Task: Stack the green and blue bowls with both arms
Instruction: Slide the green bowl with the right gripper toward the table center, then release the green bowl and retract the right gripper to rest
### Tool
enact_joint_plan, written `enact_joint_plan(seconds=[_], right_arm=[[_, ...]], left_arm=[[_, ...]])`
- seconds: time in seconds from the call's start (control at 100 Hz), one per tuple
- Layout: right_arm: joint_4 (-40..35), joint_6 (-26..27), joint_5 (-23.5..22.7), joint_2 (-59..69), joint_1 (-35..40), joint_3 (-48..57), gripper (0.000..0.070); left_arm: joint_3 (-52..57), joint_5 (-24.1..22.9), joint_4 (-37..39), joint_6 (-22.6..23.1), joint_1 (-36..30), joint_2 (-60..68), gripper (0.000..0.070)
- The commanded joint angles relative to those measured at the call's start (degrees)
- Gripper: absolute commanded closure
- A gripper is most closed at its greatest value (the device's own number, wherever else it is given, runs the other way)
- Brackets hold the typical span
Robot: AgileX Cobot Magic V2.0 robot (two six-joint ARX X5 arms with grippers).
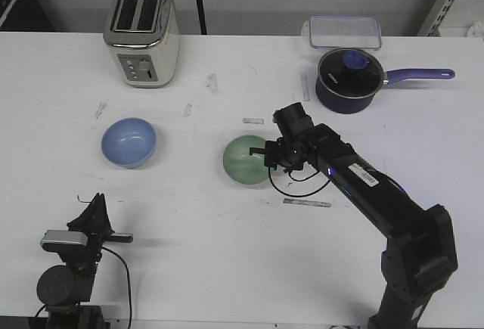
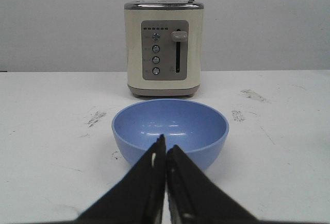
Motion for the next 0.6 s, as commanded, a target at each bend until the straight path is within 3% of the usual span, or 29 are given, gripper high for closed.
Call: enact_joint_plan(seconds=[0.0, 0.11, 0.33, 0.48, 0.59], right_arm=[[0.4, 0.7, 0.1, 0.9, 0.4, 1.2, 0.0329], [1.1, 0.5, 0.1, -0.5, 0.4, 1.2, 0.0224], [3.2, -0.2, 0.4, -4.0, 0.2, 1.2, 0.0223], [4.5, -6.5, 0.7, -7.7, -0.9, 0.7, 0.0227], [6.2, -10.7, 4.3, -11.4, -2.1, -1.0, 0.0237]], left_arm=[[-1.3, 0.0, 0.6, 0.5, 0.1, -0.1, 0.0698], [-1.3, 0.0, 0.6, 0.5, 0.1, -0.1, 0.0698], [-1.3, 0.0, 0.6, 0.5, 0.1, -0.1, 0.0698], [-1.3, 0.0, 0.6, 0.5, 0.1, -0.1, 0.0698], [-1.3, 0.0, 0.6, 0.5, 0.1, -0.1, 0.0698]])
